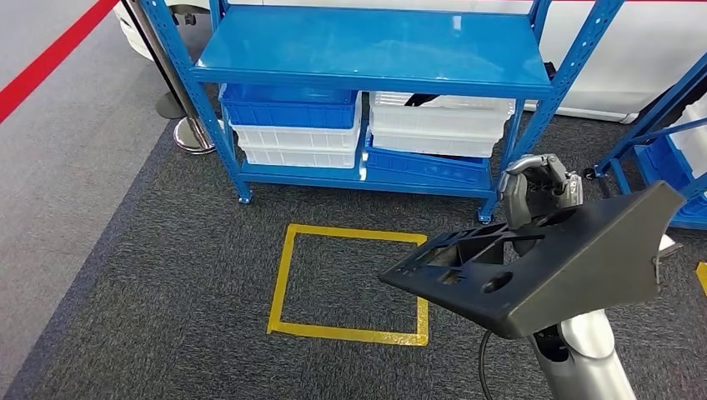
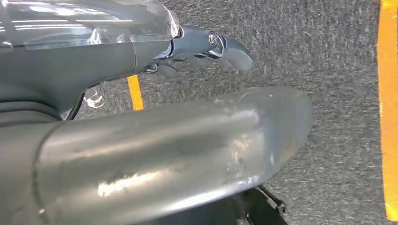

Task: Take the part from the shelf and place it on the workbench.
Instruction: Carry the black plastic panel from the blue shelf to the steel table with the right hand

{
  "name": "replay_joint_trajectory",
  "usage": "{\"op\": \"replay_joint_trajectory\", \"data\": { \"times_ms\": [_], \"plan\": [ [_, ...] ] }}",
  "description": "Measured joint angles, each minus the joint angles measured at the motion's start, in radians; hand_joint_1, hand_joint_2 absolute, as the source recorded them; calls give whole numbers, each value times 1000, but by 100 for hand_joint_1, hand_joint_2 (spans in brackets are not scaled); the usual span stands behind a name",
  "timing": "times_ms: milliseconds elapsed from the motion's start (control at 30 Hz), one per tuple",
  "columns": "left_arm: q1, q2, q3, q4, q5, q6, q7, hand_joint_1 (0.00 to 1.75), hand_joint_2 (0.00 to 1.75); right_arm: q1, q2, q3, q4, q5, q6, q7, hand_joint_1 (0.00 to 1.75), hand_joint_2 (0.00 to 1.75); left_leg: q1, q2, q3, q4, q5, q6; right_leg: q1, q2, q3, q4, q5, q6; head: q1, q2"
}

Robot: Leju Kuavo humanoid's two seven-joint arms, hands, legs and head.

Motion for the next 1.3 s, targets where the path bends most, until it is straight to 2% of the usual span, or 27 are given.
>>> {"op": "replay_joint_trajectory", "data": {
  "times_ms": [67, 133, 167, 200, 267, 300, 333, 367, 400, 433, 467, 533, 567, 600, 667, 733, 800, 833, 867, 900, 933, 967, 1033, 1100, 1167, 1233, 1300],
  "plan": [
    [-2, 0, 0, 0, 0, 0, -1, 0, 0, -5, 0, 0, 0, 1, 1, -1, 175, 175, -7, -3, 34, -69, -14, 8, -2, -1, -3, -9, 24, 13, -2, 0],
    [-2, 0, 0, 0, 0, -2, 0, 0, 0, -10, 1, 1, 2, 1, 1, -2, 175, 175, -8, -1, 18, -78, 7, 21, -3, 1, -6, -20, 39, 27, -4, 0],
    [-2, 0, 0, 0, 0, -2, 0, 0, 0, -12, 2, 0, 4, 1, 0, -1, 175, 175, -7, 2, 9, -83, 21, 30, -2, 4, -13, -11, 19, 31, -2, 0],
    [-2, -1, 0, 0, 0, -3, 0, 0, 0, -13, 2, 0, 6, 1, -1, -1, 175, 175, -6, 4, -4, -87, 38, 39, -1, 6, -23, 17, -23, 32, 1, 0],
    [-3, -1, 0, 0, -1, -4, 0, 0, 0, -15, 2, -1, 9, 2, -2, 0, 175, 175, -8, 7, -36, -86, 68, 53, 0, 9, -48, 128, -138, 32, 5, 0],
    [-3, -1, 0, 0, -3, -4, 0, 0, 0, -12, 2, -1, 11, 2, -3, -1, 175, 175, -11, 8, -55, -83, 81, 56, 0, 10, -56, 192, -173, 32, 6, 0],
    [-3, -1, 0, 0, -5, -4, 0, 0, 0, -6, 2, -2, 11, 2, -4, -2, 175, 175, -13, 8, -75, -79, 94, 56, 1, 10, -55, 243, -180, 32, 6, 0],
    [-2, -1, 0, 0, -7, -4, 0, 0, 0, 3, 2, -2, 11, 3, -6, -4, 175, 175, -15, 8, -96, -75, 106, 56, 1, 10, -42, 267, -163, 31, 6, 0],
    [-1, -2, 0, 0, -9, -4, 0, 0, 0, 15, 2, -3, 9, 5, -9, -8, 175, 175, -16, 8, -116, -69, 117, 55, 1, 10, -13, 259, -134, 29, 6, 0],
    [-1, -2, 0, 0, -13, -3, 0, 0, 0, 27, 2, -4, 6, 7, -11, -12, 175, 175, -16, 8, -134, -63, 128, 53, 2, 10, 32, 219, -111, 26, 6, 0],
    [0, -2, -1, 0, -18, -1, 0, 0, 0, 37, 2, -5, 1, 10, -12, -16, 175, 175, -17, 7, -149, -56, 136, 50, 5, 10, 91, 154, -110, 20, 7, 0],
    [2, -3, -8, 0, -38, 8, -2, 0, 0, 49, 2, -10, -10, 14, -12, -25, 175, 175, -19, 7, -169, -47, 151, 41, 11, 9, 188, 17, -148, 10, 6, 0],
    [3, -3, -15, 0, -50, 14, -3, 0, 0, 53, 2, -12, -14, 15, -11, -28, 175, 175, -18, 8, -174, -47, 160, 35, 15, 9, 211, -24, -165, 6, 5, 0],
    [3, -3, -22, 0, -61, 21, -4, 0, 0, 58, 2, -15, -17, 15, -9, -30, 175, 175, -17, 9, -178, -49, 169, 29, 17, 9, 214, -44, -168, 3, 5, 0],
    [5, -3, -34, 0, -73, 29, -6, 0, 0, 68, 2, -18, -17, 16, -3, -30, 175, 175, -13, 6, -187, -43, 161, 15, 14, 6, 202, -50, -148, -7, 6, 0],
    [8, -3, -41, 0, -74, 26, -4, 0, 0, 69, 3, -19, -17, 15, 4, -28, 175, 175, -7, 3, -211, 25, 82, 0, 9, 3, 184, -54, -126, -18, 4, 0],
    [10, -3, -44, 0, -65, 14, 0, 0, 0, 67, 5, -19, -16, 15, 7, -25, 175, 175, -1, 3, -244, 149, -4, -12, 8, 3, 159, -52, -106, -21, 2, 0],
    [10, -3, -44, 0, -60, 8, 2, 0, 0, 67, 7, -19, -15, 15, 7, -24, 175, 175, 1, 3, -252, 200, -15, -17, 8, 2, 145, -50, -97, -19, 2, 0],
    [10, -3, -44, 0, -56, 4, 3, 0, 0, 67, 8, -19, -14, 15, 7, -23, 175, 175, 4, 3, -246, 226, -4, -20, 6, 2, 131, -47, -88, -16, 2, 0],
    [10, -3, -44, 0, -55, 1, 4, 0, 0, 66, 9, -19, -14, 15, 7, -22, 175, 175, 6, 3, -223, 215, 23, -23, 5, 1, 118, -42, -82, -13, 2, 0],
    [10, -3, -44, 0, -54, 0, 4, 0, 0, 66, 10, -19, -13, 15, 7, -22, 175, 175, 8, 3, -182, 171, 50, -25, 2, 1, 106, -37, -76, -8, 2, 0],
    [9, -3, -44, 0, -53, -2, 4, 0, 0, 65, 11, -19, -13, 15, 7, -22, 175, 175, 9, 2, -133, 102, 59, -25, 1, 1, 96, -31, -72, -3, 2, 0],
    [8, -3, -44, 0, -47, -7, 5, 0, 0, 62, 11, -19, -13, 15, 7, -22, 175, 175, 7, -1, -53, -18, 44, -17, 1, 1, 83, -21, -65, 8, 2, 0],
    [7, -3, -41, 0, -33, -21, 8, 0, 0, 57, 12, -19, -12, 15, 7, -20, 175, 175, 1, -3, -35, -56, 31, -1, 3, 1, 79, -20, -56, 22, 3, 0],
    [8, -3, -33, 0, -19, -33, 12, 0, 0, 52, 13, -19, -11, 15, 7, -18, 175, 175, 2, 0, -39, -62, 41, 21, 1, 1, 75, -15, -59, 34, 3, 0],
    [7, -5, -25, 0, -11, -38, 14, 0, 0, 50, 13, -19, -9, 15, 7, -17, 175, 175, 2, 2, -46, -70, 56, 41, -1, 3, 47, 47, -109, 39, 7, 0],
    [6, -6, -21, 0, -9, -39, 15, 0, 0, 49, 13, -19, -6, 15, 7, -16, 175, 175, -2, 3, -61, -69, 67, 49, 0, 6, -6, 177, -185, 41, 9, 0]
  ]
}}
